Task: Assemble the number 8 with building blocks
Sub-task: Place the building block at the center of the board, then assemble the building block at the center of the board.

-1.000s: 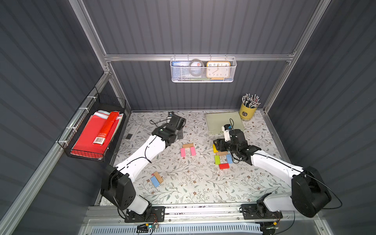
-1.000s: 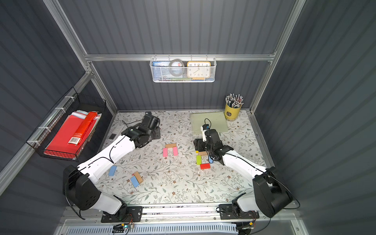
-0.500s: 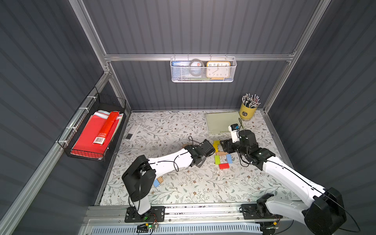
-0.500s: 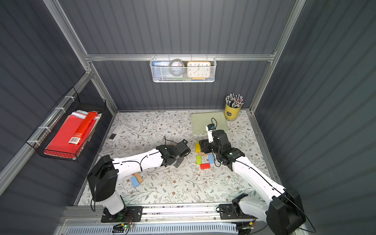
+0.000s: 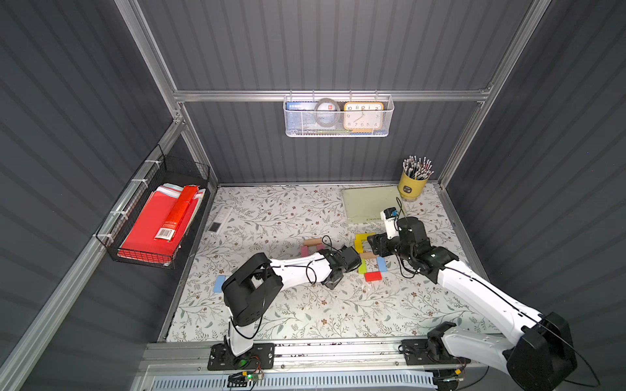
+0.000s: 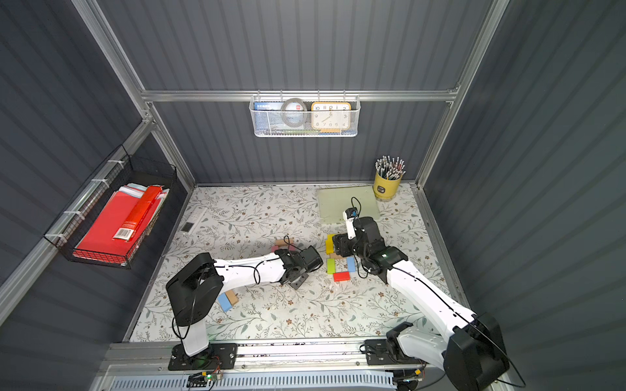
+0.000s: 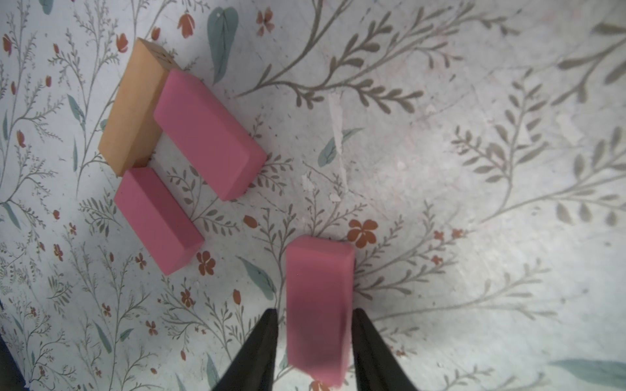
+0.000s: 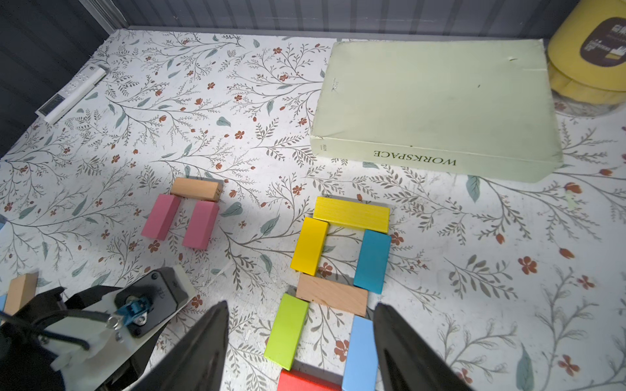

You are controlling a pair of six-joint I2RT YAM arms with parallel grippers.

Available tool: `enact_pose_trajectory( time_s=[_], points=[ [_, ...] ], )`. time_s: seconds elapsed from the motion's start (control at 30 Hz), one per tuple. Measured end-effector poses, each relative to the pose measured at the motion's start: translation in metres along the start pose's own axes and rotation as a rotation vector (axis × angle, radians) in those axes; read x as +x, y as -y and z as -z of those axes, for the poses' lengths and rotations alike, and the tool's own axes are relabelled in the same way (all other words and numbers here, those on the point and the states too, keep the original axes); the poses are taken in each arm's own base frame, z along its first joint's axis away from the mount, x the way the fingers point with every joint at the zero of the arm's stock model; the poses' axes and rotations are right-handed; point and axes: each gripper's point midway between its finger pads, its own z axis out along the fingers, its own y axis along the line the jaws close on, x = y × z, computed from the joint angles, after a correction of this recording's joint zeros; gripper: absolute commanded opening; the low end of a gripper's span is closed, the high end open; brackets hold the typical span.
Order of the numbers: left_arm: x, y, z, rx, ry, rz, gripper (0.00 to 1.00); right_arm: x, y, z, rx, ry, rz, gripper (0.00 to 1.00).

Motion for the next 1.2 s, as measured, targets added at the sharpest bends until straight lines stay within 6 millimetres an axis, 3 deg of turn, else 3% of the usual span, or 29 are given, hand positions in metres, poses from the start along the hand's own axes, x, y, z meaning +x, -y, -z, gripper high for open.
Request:
enact_pose_trajectory(
  time_s=[0.13,0.23,0.4,0.5,0.63,0.67,0.73,0.83,1.03,1.2],
  points=[
    [-0.001,0.002,0.000,0.009,0.003,0.003,0.54,0.002,0.000,0.000,-0.003,-0.007,0.003,0.73],
    [-0.004,0.000,0.003,0.005,0.018,0.027,0.76,0.002,-0.003,-0.001,-0.020,-0.011,0.016,0.76],
    [-0.026,-0.027,0.033,-0.006,0.125,0.142,0.98,0.006,-0.026,0.000,-0.153,-0.032,0.118,0.77],
    [-0.059,-0.076,0.065,0.007,0.262,0.321,0.99,0.008,-0.046,0.003,-0.269,-0.028,0.234,0.77],
    [-0.076,-0.173,0.106,-0.042,0.442,0.589,0.99,0.017,-0.084,0.010,-0.423,-0.012,0.526,0.78],
    [-0.075,-0.196,0.114,-0.070,0.476,0.649,0.99,0.023,-0.096,0.010,-0.459,-0.011,0.620,0.78],
    [-0.070,-0.223,0.123,-0.108,0.519,0.723,0.99,0.036,-0.117,0.008,-0.523,-0.013,0.798,0.75],
    [-0.057,-0.246,0.117,-0.151,0.528,0.794,0.99,0.061,-0.140,-0.004,-0.602,-0.049,1.020,0.73],
    [-0.012,-0.272,0.078,-0.226,0.444,0.879,0.99,0.073,-0.161,-0.049,-0.643,-0.161,1.233,0.69],
    [-0.005,-0.279,0.082,-0.235,0.473,0.907,0.99,0.086,-0.174,-0.076,-0.626,-0.234,1.358,0.68]
  ],
)
